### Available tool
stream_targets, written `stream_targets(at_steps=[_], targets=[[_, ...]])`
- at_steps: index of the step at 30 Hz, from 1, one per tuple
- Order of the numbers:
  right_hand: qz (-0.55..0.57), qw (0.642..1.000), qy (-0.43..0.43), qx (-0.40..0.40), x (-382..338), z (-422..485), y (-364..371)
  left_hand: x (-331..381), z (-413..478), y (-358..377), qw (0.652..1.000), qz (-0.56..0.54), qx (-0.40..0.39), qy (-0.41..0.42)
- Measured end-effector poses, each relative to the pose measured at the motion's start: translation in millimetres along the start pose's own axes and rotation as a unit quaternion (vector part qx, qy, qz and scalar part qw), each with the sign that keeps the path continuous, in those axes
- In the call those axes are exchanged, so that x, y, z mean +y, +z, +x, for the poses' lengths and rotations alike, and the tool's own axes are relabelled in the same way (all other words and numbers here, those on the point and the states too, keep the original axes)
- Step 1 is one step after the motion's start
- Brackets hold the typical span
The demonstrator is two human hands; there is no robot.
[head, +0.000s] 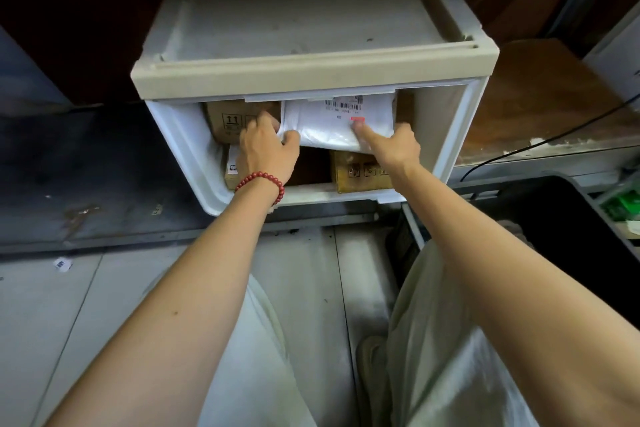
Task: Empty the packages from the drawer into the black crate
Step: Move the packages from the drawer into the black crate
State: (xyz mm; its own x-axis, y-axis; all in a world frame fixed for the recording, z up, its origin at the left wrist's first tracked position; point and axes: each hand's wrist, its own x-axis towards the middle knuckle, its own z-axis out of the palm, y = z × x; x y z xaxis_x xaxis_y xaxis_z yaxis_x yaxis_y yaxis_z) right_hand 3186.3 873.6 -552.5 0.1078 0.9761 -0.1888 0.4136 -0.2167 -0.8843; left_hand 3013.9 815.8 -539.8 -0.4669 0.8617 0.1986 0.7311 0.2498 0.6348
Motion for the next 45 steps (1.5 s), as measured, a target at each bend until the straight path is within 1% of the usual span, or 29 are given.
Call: stream_targets(at_steps=[3, 5, 6, 8, 10, 11, 12, 13, 15, 17, 20, 23, 24, 26, 27, 29, 32, 36, 39, 41, 43, 45], targets=[[0.019, 0.997, 0.049, -0.064, 4.5, -8.3, -3.1, -3.9, -16.2, -4.1, 0.999, -0.042, 0.005, -0.002], [0.05, 0.989, 0.066, -0.126, 7.8, -13.2, -6.5, -5.1, -30.3, -7.1, 0.997, -0.075, 0.007, -0.005], [0.043, 0.985, 0.069, -0.153, 8.8, -16.0, -8.9, -4.9, -37.8, -9.4, 0.996, -0.092, 0.007, -0.015], [0.001, 0.977, 0.075, -0.199, 9.6, -22.5, -15.1, -6.6, -49.1, -12.0, 0.986, -0.151, 0.013, -0.067], [-0.047, 0.96, 0.093, -0.261, 8.1, -34.8, -22.2, -8.1, -56.3, -16.2, 0.961, -0.229, 0.011, -0.152], [-0.069, 0.949, 0.105, -0.289, 9.4, -38.6, -25.6, -9.5, -57.9, -18.6, 0.952, -0.248, 0.006, -0.181], [-0.08, 0.94, 0.114, -0.313, 10.2, -43.7, -28.9, -10.7, -59.3, -22.2, 0.954, -0.237, -0.004, -0.186], [-0.076, 0.935, 0.118, -0.327, 10.5, -47.1, -30.9, -13.1, -59.8, -26.0, 0.961, -0.215, -0.018, -0.173], [-0.048, 0.936, 0.109, -0.33, 12.4, -50.6, -33.6, -17.5, -60.3, -34.8, 0.963, -0.216, -0.062, -0.147], [-0.007, 0.945, 0.088, -0.315, 13.4, -58.7, -35.9, -22.8, -61.9, -42.2, 0.953, -0.247, -0.113, -0.132], [0.043, 0.96, 0.047, -0.272, 17.8, -65.7, -35.7, -33.6, -66.3, -50.1, 0.961, -0.2, -0.157, -0.105], [0.163, 0.957, 0.043, -0.234, 16.2, -70.1, -30.8, -41.4, -72.2, -59.0, 0.959, -0.208, -0.169, -0.093], [0.189, 0.956, 0.044, -0.221, 13.9, -72.5, -28.7, -43.4, -74.0, -62.2, 0.96, -0.206, -0.165, -0.088], [0.198, 0.958, 0.048, -0.202, 9.7, -74.9, -24.1, -46.1, -78.0, -67.5, 0.968, -0.192, -0.146, -0.074], [0.199, 0.958, 0.049, -0.201, 8.3, -75.4, -21.9, -47.2, -80.4, -69.3, 0.972, -0.184, -0.137, -0.06], [0.215, 0.952, 0.051, -0.21, 5.9, -76.3, -17.0, -47.1, -86.8, -72.6, 0.979, -0.151, -0.134, -0.005], [0.248, 0.942, 0.055, -0.22, 3.4, -79.2, -12.4, -42.4, -96.1, -77.4, 0.985, -0.04, -0.134, 0.098], [0.294, 0.925, 0.056, -0.236, 0.2, -80.8, -14.3, -41.5, -96.0, -78.7, 0.977, 0.07, -0.063, 0.193], [0.289, 0.926, 0.044, -0.24, -0.7, -82.5, -14.5, -42.3, -90.5, -74.4, 0.942, 0.137, 0.02, 0.306], [0.275, 0.932, 0.034, -0.233, -0.2, -83.2, -13.1, -40.4, -87.2, -70.4, 0.909, 0.167, 0.051, 0.377], [0.271, 0.935, 0.025, -0.227, -0.8, -83.3, -13.6, -36.2, -87.0, -66.6, 0.881, 0.169, 0.065, 0.438], [0.277, 0.934, 0.022, -0.226, -1.6, -83.1, -17.0, -31.7, -87.3, -64.9, 0.867, 0.146, 0.084, 0.469]])
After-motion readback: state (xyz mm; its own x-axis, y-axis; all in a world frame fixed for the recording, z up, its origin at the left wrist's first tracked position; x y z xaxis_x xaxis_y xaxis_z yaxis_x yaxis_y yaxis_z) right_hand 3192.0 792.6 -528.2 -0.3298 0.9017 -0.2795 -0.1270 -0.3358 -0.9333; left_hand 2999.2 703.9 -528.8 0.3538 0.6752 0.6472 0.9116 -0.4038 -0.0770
